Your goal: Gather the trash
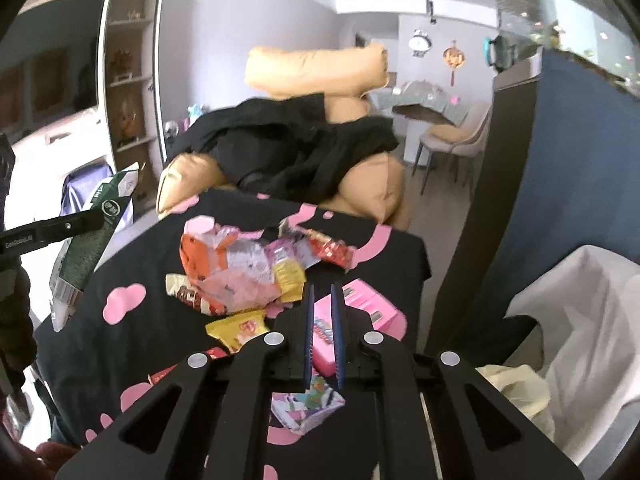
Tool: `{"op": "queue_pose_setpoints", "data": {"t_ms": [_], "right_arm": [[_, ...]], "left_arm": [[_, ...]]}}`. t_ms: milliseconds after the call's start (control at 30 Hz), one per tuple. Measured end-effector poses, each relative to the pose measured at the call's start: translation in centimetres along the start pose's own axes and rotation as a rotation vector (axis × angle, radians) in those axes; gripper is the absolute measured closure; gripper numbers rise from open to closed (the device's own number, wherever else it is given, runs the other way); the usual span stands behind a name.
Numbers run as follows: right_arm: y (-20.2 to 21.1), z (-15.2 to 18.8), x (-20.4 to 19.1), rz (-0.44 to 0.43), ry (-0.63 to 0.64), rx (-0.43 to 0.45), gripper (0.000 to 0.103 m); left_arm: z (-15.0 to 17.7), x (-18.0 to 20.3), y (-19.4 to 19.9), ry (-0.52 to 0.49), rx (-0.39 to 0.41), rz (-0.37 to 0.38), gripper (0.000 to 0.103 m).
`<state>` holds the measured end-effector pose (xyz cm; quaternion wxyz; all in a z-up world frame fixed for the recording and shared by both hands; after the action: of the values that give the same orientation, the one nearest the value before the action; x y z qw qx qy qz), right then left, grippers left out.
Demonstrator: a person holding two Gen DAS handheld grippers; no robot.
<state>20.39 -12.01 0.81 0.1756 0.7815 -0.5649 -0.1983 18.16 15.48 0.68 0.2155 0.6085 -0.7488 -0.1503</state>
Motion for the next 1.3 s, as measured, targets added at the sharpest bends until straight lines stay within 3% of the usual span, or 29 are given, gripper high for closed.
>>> {"op": "queue_pose_setpoints", "data": {"t_ms": [333,467,533,600,667,700,733,867,1033,1200,1300], "right_arm": [[5.3,0.0,5.8,0.070,-0.069,0.068,0.093],[5.4,1.3,6.8,0.042,-0.090,0.030,0.093],[4.0,2.4,6.5,-0.023,-0.072,-0.016,0.092],[1.5,3.7,5.7,-0.089,-0.053,-0.104,0.082],[-1.0,4.9,4.6,-0.178,-0.036,-0.181,0.033],[-2.4,5.6,4.1,-0.240,-0.018,-0.208,0.033],[-3.9,6.2,3.5,-0.249,-0.002,-0.243,0.033],[-8.6,6.8,2.6,-0.193,0.023,-0.304,0.033],[-12.7,7.1,2.2,-0.215,-0.029,-0.391,0.033],[-13.1,9.4,0.4,-0.254,-0.015,-0.467,0.032],[-12.3,10.5,-0.6,-0.211,0.020,-0.447,0.032]], "left_arm": [[-2.7,7.8,-0.6,-0.078,0.085,0.140,0.057],[-2.5,8.8,-0.8,-0.077,0.074,0.148,0.057],[-1.9,8.4,-1.0,-0.067,0.048,0.136,0.057],[-1.3,7.5,-1.0,-0.051,0.030,0.125,0.057],[-0.6,6.2,-0.9,-0.018,0.018,0.110,0.057],[-0.3,5.5,-0.9,-0.003,0.014,0.102,0.057],[0.0,4.5,-0.8,0.014,0.012,0.090,0.057],[1.3,1.4,-0.6,0.070,0.003,0.047,0.057],[2.7,-1.8,-0.8,0.142,-0.015,0.028,0.057],[3.7,-3.3,-0.8,0.172,-0.029,0.020,0.057],[3.9,-3.6,-0.6,0.182,-0.028,0.024,0.057]]}}
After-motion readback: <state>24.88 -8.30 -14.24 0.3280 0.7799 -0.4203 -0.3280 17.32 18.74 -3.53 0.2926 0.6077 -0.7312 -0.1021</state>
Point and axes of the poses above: each gripper's, at about its wrist camera, not at the fingertips, and y roughly against the way its jaws point, x to its right, z to its underside, the point moved 1 cm from there along -y, roughly the way its jaws point, and after that the axes turned 10 degrees about -y, right-handed, at the moved point
